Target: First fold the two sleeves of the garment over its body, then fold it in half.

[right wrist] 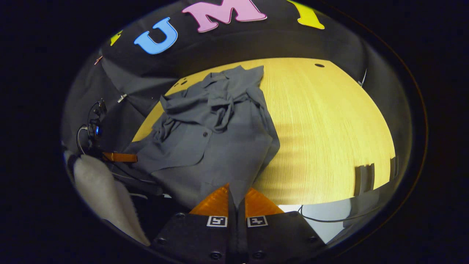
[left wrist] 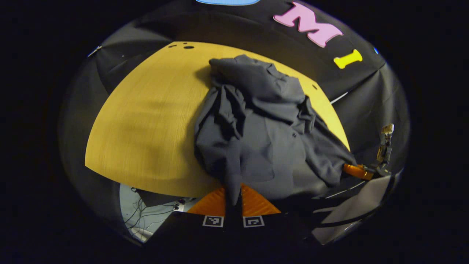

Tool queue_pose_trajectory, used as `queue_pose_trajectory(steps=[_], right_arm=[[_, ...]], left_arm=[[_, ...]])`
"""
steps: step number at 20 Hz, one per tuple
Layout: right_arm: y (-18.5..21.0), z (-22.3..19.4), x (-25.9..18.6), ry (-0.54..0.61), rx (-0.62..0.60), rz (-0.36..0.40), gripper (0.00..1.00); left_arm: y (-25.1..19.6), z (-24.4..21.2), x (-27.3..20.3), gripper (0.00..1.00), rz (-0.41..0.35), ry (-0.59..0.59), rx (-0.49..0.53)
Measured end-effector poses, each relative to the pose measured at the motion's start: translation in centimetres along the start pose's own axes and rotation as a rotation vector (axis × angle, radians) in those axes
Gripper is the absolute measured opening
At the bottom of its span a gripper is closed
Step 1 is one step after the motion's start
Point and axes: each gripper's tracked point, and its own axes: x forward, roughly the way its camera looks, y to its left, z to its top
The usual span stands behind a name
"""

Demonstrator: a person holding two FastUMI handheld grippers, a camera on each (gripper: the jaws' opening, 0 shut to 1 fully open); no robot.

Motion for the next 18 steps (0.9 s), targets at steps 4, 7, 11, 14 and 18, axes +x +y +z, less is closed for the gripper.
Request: queue_pose_trajectory(steps=[4, 7, 11, 14, 18], right_arm=[[1.2, 5.4, -1.1, -0.131, -0.008, 0.018, 0.05], [2.2, 9.5, -1.7, -0.216, -0.018, 0.036, 0.05], [3.1, 14.3, -2.3, -0.317, -0.011, 0.055, 0.05], [3.9, 17.8, -2.4, -0.392, 0.001, 0.065, 0.05], [4.0, 23.0, -2.0, -0.485, -0.005, 0.055, 0.05]], left_arm=[[-1.5, 5.1, -1.8, 0.05, -0.024, -0.12, 0.001], [-2.5, 8.4, -3.1, 0.05, -0.043, -0.192, 0.011], [-3.5, 12.8, -4.3, 0.06, -0.057, -0.276, 0.017], [-4.3, 16.1, -5.2, 0.05, -0.074, -0.348, 0.029], [-5.7, 21.5, -5.1, 0.05, -0.092, -0.436, 0.043]])
